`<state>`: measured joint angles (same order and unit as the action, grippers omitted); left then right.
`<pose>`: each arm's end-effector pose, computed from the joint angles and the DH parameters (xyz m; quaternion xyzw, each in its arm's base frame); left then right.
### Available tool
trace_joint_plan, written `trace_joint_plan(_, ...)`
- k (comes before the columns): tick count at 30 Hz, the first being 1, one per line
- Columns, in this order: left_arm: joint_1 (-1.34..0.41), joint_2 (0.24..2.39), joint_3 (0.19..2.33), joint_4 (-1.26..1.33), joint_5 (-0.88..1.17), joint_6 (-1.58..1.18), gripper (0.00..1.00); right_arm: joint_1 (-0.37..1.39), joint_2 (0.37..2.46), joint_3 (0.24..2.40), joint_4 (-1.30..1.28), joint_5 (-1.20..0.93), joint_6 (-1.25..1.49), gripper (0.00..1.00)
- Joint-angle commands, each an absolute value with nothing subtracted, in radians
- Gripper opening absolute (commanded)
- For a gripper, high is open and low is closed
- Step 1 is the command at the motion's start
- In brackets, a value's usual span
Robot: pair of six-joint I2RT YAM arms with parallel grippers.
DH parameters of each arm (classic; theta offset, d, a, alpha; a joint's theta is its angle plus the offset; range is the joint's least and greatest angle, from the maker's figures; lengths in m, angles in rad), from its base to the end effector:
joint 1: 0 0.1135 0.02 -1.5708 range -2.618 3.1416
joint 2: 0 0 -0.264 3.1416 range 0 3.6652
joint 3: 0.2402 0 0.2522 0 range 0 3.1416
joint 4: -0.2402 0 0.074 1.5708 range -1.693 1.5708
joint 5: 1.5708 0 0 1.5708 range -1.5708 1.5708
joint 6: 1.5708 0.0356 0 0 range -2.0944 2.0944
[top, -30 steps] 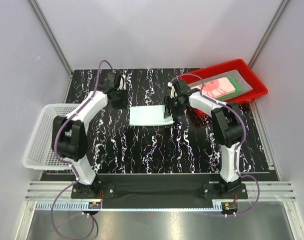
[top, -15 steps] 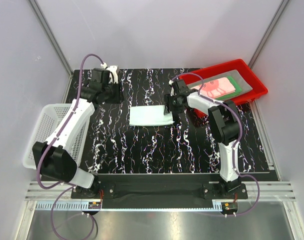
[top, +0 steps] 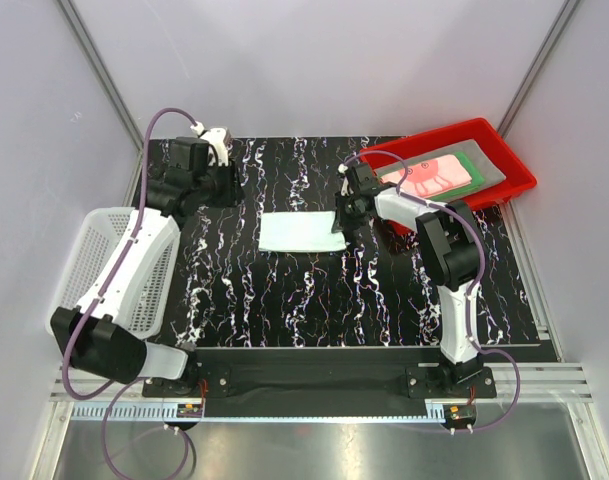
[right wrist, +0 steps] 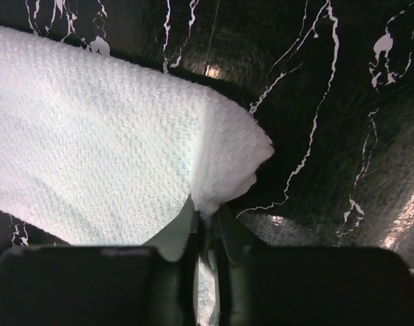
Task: Fold and stack the towels
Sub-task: Neatly place the folded towel into the bin
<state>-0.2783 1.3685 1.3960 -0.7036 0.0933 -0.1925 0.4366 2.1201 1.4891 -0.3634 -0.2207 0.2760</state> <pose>0.2833 -0.0844 0.3703 0.0588 0.8989 -0.1417 0.4104 0.4047 0.1975 0.1514 -0.1076 0.9473 0.1975 0.2279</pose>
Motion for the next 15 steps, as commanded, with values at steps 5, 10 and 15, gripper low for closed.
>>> trace_joint_plan(5,-0.278,1.316,1.397,-0.680,0.069,-0.189,0.44,0.448,2.108,1.506,-0.449,-0.229,0.220,0.00)
trace_joint_plan(10,-0.278,1.309,1.387,-0.695,0.046,-0.175,0.44,0.374,2.066,1.664,-0.664,-0.247,0.068,0.00)
trace_joint_plan(15,-0.278,1.298,1.381,-0.683,0.054,-0.170,0.48,0.315,2.094,1.821,-0.891,-0.233,-0.125,0.00)
